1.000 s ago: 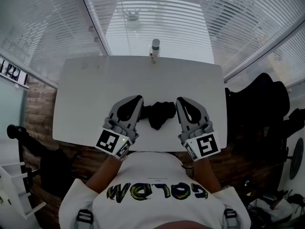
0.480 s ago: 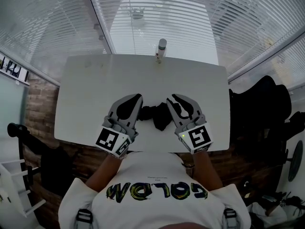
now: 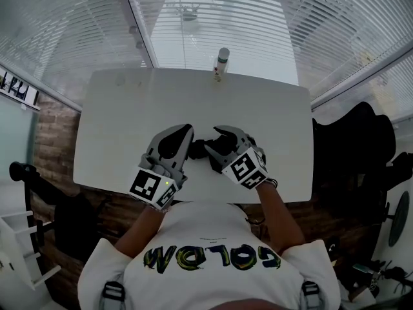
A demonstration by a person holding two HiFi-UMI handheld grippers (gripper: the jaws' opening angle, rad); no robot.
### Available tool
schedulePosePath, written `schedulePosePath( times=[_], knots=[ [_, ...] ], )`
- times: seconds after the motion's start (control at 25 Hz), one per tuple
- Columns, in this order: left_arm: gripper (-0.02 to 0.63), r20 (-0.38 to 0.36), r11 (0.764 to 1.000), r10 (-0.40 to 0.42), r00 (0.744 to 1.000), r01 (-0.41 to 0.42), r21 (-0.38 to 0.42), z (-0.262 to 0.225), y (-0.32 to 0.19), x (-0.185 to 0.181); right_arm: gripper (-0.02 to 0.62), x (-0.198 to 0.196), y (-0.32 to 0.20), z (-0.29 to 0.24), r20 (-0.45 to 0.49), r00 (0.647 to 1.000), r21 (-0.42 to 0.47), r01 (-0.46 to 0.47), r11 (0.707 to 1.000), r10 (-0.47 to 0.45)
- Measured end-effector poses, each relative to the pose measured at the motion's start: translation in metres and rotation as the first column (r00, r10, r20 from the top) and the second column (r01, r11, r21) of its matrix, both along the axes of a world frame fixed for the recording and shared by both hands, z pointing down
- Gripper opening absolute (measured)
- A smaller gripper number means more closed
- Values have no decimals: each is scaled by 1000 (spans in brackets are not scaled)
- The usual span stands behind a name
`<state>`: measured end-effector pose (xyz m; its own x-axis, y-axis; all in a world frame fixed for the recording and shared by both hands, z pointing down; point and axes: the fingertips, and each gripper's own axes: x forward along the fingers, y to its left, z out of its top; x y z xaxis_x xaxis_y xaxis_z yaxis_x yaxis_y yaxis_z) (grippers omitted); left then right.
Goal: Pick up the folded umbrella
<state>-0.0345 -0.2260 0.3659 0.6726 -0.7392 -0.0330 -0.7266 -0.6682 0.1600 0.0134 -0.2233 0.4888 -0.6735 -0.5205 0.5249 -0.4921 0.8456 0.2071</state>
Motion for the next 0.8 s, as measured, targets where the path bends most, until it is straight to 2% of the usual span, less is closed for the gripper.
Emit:
schedulePosePath(
  times=[0.12,0.2,0.4,0.6,0.8],
  knots=[
    [11,2,1000,-5,1000,5,-1,3,2,-1,271,-14,9,31,-100,989,-64,101,993,-107],
    [11,3,1000,-9,1000,9,-3,3,4,-3,305,-21,14,52,-175,970,-101,156,983,-172],
    [11,5,1000,-21,1000,21,-10,5,10,-7,336,-32,22,95,-303,905,-176,255,951,-299],
    [11,5,999,-33,999,33,-18,8,12,-12,380,-34,28,139,-410,826,-268,296,917,-386],
    [11,6,999,-45,999,45,-21,8,14,-17,407,-34,28,169,-469,764,-339,307,889,-443]
  ],
)
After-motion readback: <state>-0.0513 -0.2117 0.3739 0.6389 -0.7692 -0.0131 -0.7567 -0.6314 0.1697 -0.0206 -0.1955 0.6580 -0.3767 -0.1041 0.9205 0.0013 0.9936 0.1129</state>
